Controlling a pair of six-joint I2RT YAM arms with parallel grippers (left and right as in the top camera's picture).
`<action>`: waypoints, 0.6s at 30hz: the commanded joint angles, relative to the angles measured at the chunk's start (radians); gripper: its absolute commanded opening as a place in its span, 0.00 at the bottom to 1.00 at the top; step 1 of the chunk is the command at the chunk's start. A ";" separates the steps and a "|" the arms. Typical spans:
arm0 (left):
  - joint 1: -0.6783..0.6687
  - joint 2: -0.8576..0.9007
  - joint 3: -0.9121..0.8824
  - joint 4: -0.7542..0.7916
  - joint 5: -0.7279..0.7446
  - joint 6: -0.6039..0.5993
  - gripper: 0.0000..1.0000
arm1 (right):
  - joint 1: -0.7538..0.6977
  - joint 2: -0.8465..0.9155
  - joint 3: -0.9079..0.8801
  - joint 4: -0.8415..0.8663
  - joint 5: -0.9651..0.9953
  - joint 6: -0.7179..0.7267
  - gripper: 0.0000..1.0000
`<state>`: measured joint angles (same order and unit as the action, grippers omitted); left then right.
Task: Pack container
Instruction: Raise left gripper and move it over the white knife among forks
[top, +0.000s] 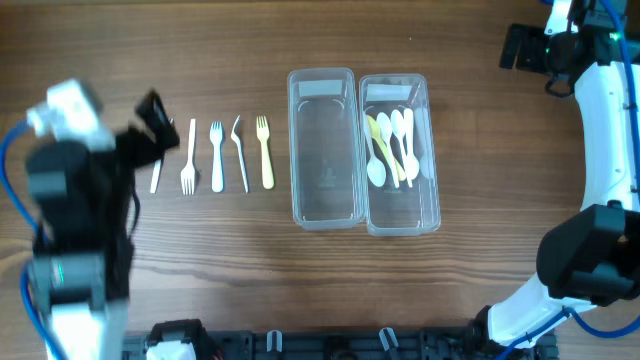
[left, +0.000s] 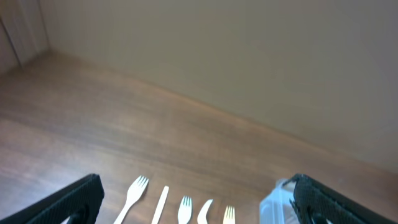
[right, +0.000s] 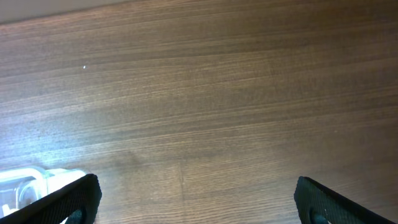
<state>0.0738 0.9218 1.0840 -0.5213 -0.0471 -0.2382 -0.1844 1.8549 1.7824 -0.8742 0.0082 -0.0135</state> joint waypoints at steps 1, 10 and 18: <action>-0.004 0.225 0.167 -0.048 -0.006 0.026 1.00 | 0.003 -0.013 0.010 0.002 0.006 -0.012 1.00; -0.004 0.446 0.190 -0.022 0.005 0.018 1.00 | 0.003 -0.013 0.010 0.002 0.006 -0.013 1.00; -0.005 0.509 0.190 -0.113 0.006 0.032 0.94 | 0.003 -0.013 0.010 0.002 0.006 -0.013 1.00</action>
<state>0.0738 1.3933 1.2526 -0.6022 -0.0467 -0.2359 -0.1844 1.8549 1.7824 -0.8742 0.0082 -0.0135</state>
